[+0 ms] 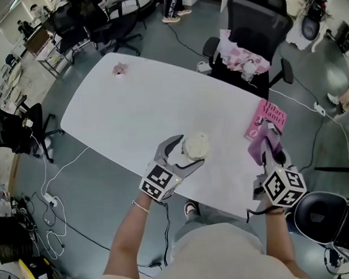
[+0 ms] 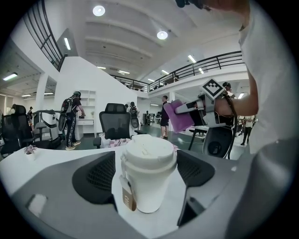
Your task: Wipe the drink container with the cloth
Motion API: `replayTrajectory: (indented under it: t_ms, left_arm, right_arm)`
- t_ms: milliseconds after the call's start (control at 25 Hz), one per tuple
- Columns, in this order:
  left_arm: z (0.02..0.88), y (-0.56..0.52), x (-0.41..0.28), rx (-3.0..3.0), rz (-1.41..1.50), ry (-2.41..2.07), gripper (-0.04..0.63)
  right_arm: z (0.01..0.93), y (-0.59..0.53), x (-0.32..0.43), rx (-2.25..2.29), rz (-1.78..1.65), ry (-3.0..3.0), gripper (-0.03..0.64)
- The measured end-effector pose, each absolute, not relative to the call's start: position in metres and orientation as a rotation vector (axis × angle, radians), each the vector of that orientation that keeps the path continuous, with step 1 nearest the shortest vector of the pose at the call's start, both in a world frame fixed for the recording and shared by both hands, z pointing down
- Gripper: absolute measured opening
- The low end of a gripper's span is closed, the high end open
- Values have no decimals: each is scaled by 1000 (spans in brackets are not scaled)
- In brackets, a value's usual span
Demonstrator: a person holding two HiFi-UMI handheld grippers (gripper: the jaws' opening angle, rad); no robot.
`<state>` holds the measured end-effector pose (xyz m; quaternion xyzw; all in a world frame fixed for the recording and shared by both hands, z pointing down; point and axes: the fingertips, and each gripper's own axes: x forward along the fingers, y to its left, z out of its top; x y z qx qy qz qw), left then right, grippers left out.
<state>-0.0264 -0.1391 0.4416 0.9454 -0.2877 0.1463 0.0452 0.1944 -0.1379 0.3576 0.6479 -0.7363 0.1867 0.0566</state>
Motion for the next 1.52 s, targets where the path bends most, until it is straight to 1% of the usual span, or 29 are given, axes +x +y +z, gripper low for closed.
replayTrajectory:
  t_ms: [480,1040,1280,1520]
  left_arm:
    - [435,-139,-17,2931,437,-800,385]
    - [436,-138,-15,2935,422,-791,380]
    - [440,-138,-14,2944,386,-796,379]
    - [443,-137,-16,2950,366,-793,379]
  right_arm:
    - [359,-139,188,1970,635,-2270,69]
    - [375,-149,175,1871,658,-2223,69]
    - [376,-152,153,1711,698,-2292,69]
    - [356,-154,113,1380,635,-2406,69]
